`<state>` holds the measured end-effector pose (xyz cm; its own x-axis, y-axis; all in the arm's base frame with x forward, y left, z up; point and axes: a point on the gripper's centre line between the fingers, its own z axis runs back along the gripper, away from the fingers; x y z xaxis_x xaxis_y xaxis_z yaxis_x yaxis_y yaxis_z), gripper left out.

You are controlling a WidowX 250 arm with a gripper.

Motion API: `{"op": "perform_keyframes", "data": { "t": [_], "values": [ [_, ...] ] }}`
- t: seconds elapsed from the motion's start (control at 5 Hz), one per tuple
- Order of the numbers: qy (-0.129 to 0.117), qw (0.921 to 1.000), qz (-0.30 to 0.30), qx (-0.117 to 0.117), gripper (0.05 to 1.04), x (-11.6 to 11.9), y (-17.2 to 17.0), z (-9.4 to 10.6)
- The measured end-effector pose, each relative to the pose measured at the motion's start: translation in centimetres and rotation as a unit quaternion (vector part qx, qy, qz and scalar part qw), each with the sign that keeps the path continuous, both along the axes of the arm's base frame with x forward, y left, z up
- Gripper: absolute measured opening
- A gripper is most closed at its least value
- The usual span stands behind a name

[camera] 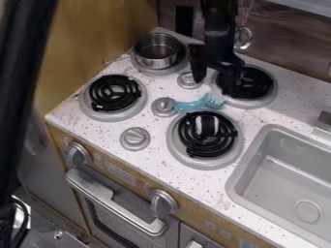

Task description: Put the blue brush between the stoves on the right

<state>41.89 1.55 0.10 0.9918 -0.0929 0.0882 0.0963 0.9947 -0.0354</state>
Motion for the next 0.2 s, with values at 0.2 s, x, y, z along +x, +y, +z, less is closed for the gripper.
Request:
{"op": "perform_keyframes", "data": {
  "t": [0.2],
  "values": [
    [0.015, 0.9996, 0.011, 0.02, 1.0, -2.42, 0.55, 2.09]
  ]
}}
